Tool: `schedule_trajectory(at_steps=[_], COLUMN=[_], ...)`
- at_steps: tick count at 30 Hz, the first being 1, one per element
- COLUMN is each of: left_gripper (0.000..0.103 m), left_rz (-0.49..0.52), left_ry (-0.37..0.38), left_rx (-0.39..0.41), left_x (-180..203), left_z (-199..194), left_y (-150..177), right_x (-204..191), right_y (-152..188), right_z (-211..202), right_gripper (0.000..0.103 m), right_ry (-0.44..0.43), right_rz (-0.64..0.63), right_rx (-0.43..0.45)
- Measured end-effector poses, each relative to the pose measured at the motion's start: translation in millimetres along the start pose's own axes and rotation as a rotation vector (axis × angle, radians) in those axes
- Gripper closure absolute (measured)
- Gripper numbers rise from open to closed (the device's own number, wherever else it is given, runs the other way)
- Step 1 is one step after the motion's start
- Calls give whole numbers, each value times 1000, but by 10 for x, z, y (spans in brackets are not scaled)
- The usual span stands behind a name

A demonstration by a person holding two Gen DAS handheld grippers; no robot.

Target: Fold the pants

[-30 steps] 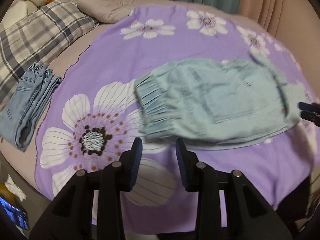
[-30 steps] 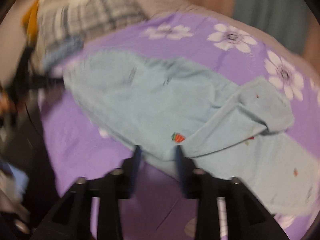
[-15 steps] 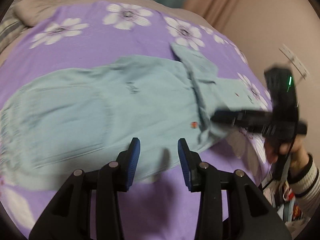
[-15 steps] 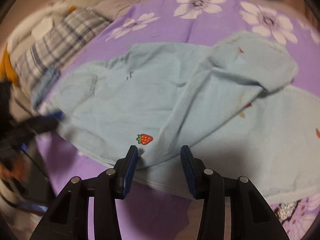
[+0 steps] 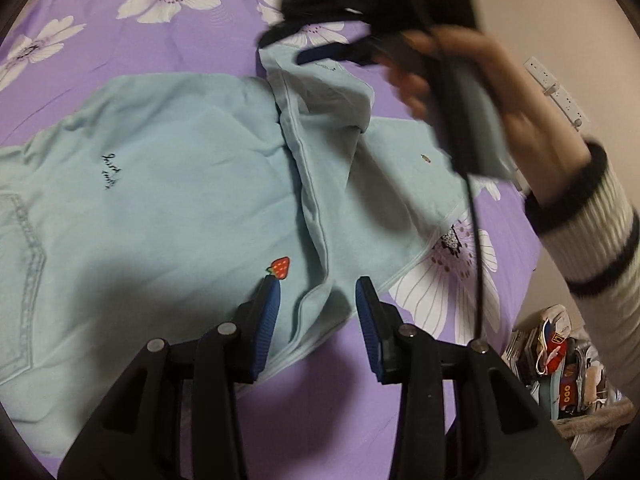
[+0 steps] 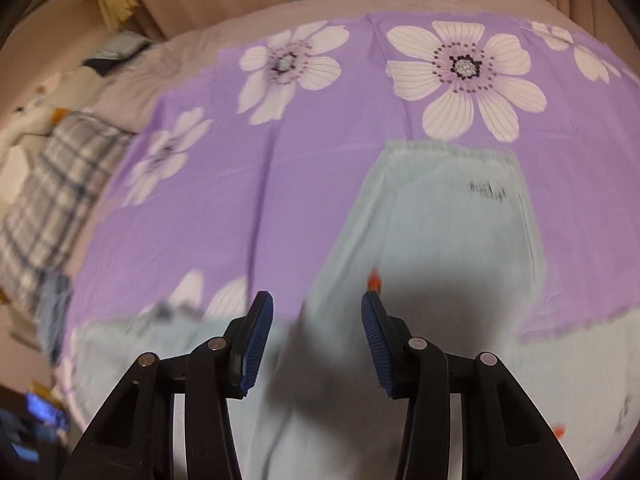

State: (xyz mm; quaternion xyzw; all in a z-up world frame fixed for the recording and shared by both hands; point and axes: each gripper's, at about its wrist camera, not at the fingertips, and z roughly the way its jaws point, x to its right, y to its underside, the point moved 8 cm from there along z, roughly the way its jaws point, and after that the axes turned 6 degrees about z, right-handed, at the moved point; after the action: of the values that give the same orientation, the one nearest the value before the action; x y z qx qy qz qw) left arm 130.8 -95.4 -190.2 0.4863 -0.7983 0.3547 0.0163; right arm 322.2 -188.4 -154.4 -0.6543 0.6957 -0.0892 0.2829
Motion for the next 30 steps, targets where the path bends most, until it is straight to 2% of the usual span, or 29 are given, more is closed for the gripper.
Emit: schedule_trajectory(at_steps=[3, 5, 7, 8, 9, 10, 13, 16, 20, 25, 26, 30], left_gripper=[70, 77, 79, 84, 89, 89, 89, 89, 87, 86, 86, 86], left_rz=[10, 10, 5, 6, 8, 8, 14, 31, 30, 49, 53, 77], left_ry=[-33, -50, -61, -70, -81, -90, -93, -110, -118, -135, -139, -163], left_rx=[-19, -13, -8, -4, -3, -2, 0, 3, -6, -25, -29, -52], left_x=[-19, -31, -49, -54, -69, -83, -92, -91, -91, -110, -107, -78], left_z=[98, 133, 137, 138, 137, 137, 139, 147, 149, 168, 168, 162], left_y=[-6, -21, -8, -7, -4, 3, 25, 42, 53, 39, 45, 71], right_x=[-1, 31, 86, 122, 158, 183, 293, 409, 652, 915, 1036, 1383], right_y=[-151, -195, -194, -184, -160, -141, -109, -104, 54, 494, 666, 1029], right_z=[267, 420, 499, 531, 552, 545, 315, -121, -822, -1420, -1533, -1567], right_gripper=[57, 57, 58, 70, 89, 91, 96, 96, 96, 96, 95, 95], right_ry=[48, 113, 177, 195, 191, 181, 104, 17, -41, -47, -43, -44], right_rz=[15, 12, -5, -8, -6, -3, 38, 50, 92, 183, 217, 353], right_rx=[-50, -83, -96, -98, -103, -100, -22, 107, 262, 413, 443, 469])
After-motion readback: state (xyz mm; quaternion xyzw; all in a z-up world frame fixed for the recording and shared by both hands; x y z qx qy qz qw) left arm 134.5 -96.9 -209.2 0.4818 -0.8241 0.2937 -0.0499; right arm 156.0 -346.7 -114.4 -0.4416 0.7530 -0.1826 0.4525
